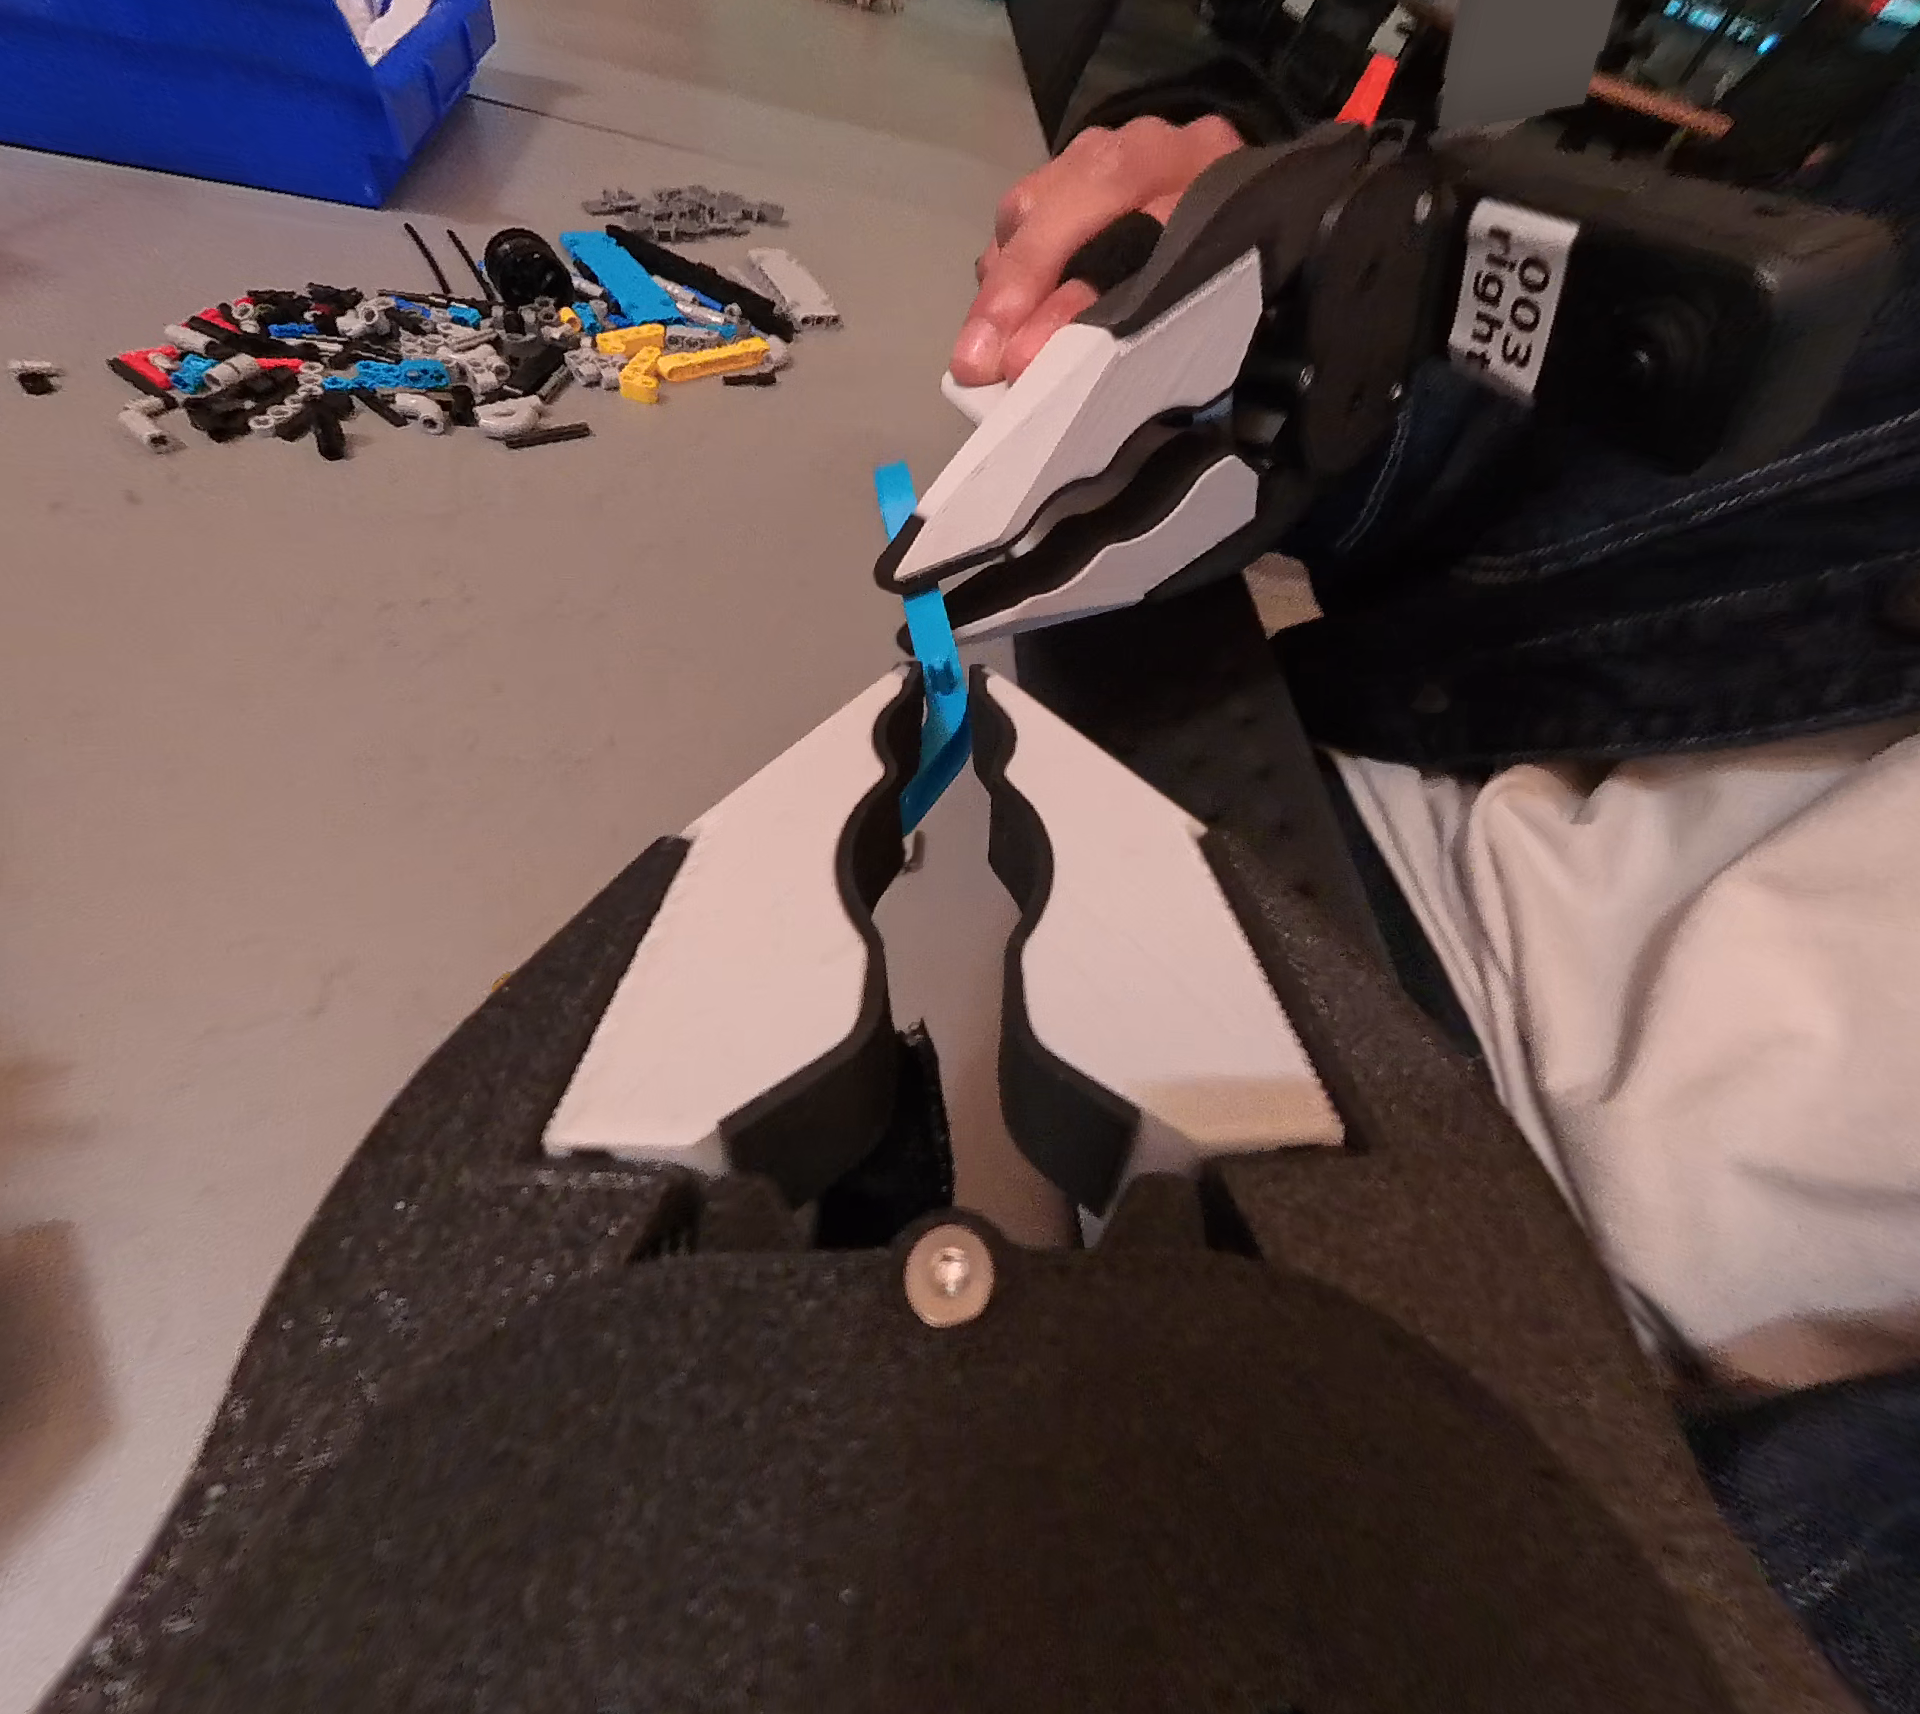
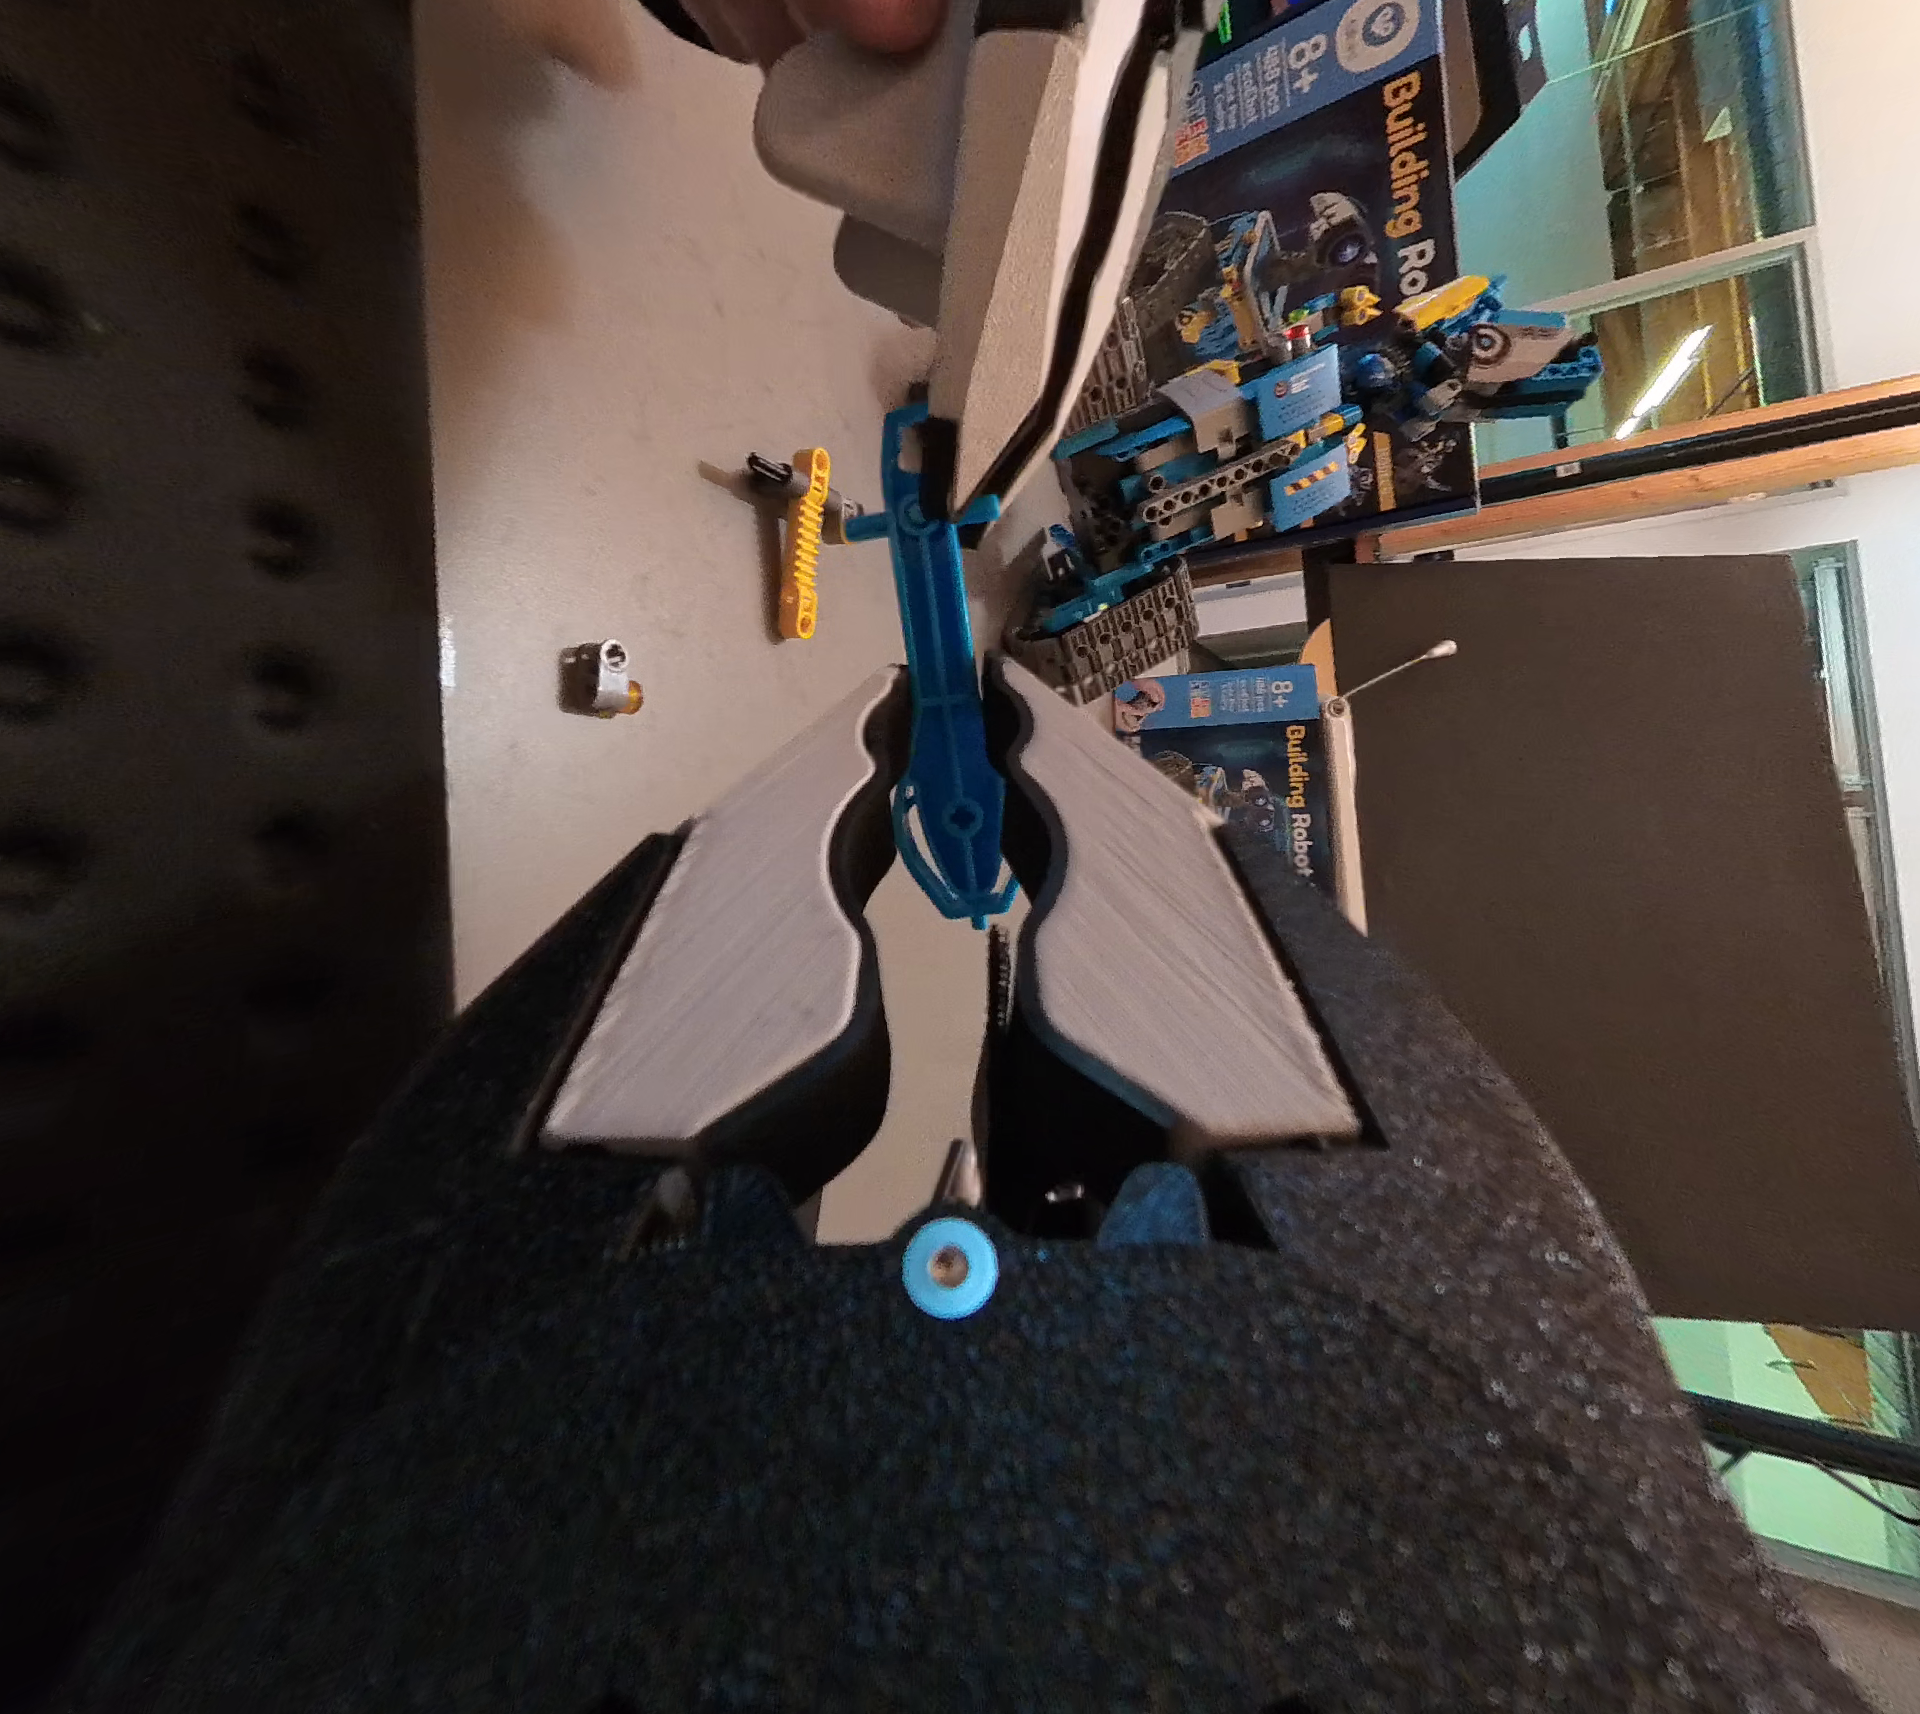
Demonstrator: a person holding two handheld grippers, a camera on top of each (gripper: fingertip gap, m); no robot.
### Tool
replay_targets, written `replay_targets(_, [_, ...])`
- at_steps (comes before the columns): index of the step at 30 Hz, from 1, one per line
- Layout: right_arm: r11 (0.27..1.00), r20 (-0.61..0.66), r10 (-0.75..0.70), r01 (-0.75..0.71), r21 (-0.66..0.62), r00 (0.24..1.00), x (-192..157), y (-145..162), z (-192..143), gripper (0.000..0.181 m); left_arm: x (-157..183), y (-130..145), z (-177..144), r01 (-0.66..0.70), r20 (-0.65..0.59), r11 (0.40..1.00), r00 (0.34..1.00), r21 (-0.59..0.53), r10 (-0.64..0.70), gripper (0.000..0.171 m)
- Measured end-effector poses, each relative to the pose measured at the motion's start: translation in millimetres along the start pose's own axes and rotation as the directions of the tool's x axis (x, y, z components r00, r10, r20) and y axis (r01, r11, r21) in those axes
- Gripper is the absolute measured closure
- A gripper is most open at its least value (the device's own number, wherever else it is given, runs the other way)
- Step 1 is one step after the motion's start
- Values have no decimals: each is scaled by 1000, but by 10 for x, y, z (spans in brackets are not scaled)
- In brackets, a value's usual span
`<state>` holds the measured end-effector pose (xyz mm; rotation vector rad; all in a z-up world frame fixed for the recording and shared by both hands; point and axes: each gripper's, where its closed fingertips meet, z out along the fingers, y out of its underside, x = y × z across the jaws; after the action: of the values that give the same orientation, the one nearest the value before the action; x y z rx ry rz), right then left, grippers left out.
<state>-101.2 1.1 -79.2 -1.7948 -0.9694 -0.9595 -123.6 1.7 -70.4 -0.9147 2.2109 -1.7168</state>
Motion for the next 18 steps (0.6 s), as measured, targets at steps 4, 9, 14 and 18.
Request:
replay_targets(4, [999, -12, -45, 45, -13, 999, -33, 21, 14, 170, -16, 55, 6, -33, 22, 999, 999, -30, 33, 163])
replay_targets(9, [999, -10, -35, 35, -22, 999, -54, 75, -4, 170, -79, 142, -32, -17, 23, 998, 1000, -63, 19, 162])
replay_targets(14, [999, -26, -40, 39, -31, 999, -66, 101, 1, 170, -22, 150, -13, -173, 40, 981, 983, -86, 176, 166])
replay_targets(18, [984, 115, 179, -177, -27, 977, -201, 128, -5, 168, -33, 195, 47, -475, 122, 861, 858, -180, 499, 168])
